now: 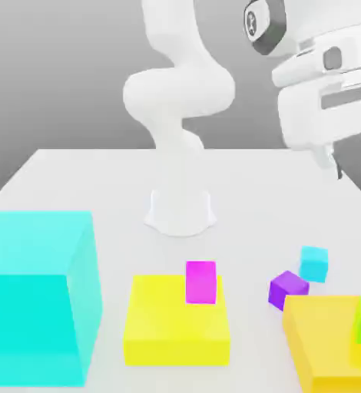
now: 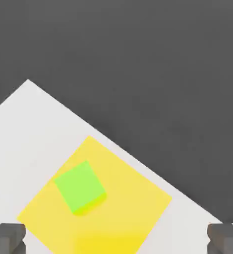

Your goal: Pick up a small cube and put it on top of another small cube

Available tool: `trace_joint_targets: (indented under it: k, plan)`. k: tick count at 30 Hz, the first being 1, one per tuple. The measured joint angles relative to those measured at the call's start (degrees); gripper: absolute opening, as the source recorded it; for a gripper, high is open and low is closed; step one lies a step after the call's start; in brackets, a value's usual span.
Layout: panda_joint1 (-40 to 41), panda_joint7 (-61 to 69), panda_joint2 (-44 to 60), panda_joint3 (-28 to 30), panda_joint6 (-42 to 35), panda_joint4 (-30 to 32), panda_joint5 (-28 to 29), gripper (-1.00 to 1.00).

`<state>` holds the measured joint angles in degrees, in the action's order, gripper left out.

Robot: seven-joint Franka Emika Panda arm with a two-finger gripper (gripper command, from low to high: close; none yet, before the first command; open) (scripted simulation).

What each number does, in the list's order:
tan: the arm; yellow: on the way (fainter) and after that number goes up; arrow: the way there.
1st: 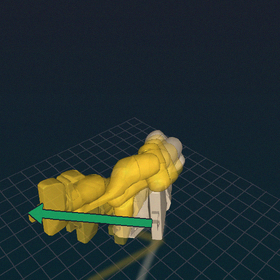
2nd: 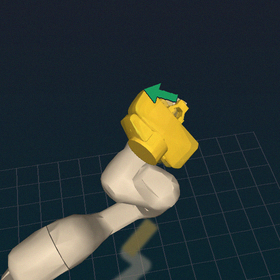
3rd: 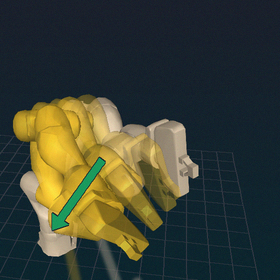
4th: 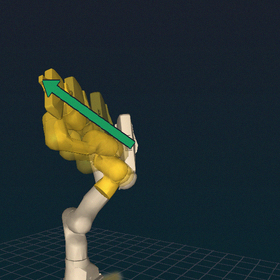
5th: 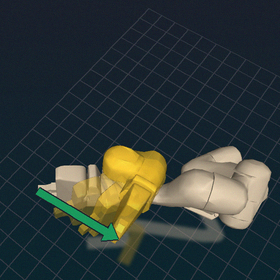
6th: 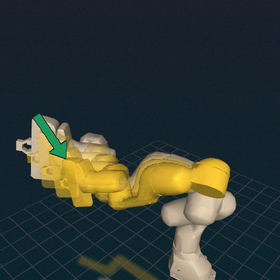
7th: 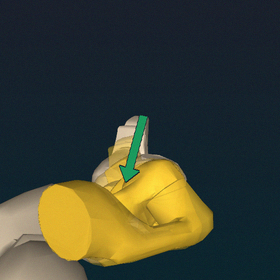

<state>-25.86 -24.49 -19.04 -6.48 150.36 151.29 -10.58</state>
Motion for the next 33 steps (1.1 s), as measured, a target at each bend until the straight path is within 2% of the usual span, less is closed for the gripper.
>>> trace_joint_targets:
  k: [9, 12, 15, 18, 21, 22, 29, 33]
  plan:
    - [-7.9, 4.8, 11.4, -7.0, 8.5, 8.6, 1.5, 0.00]
    - [-9.7, 4.3, 15.1, -9.5, 11.5, 11.5, 4.9, 0.00]
    - [-10.7, 1.0, 19.8, -10.2, 15.1, 13.0, 11.6, 0.00]
    - [-13.3, -4.4, 25.8, -5.3, 19.8, 12.1, 19.6, 0.00]
    - [-19.0, -7.8, 32.0, 1.4, 24.7, 10.9, 24.0, 0.00]
    - [-20.3, -8.3, 33.4, 2.8, 26.0, 10.7, 24.5, -1.00]
    - [-20.5, -8.3, 33.5, 3.1, 26.0, 10.7, 24.5, -1.00]
    - [-17.0, -3.7, 26.5, -1.9, 20.4, 12.0, 18.5, -1.00]
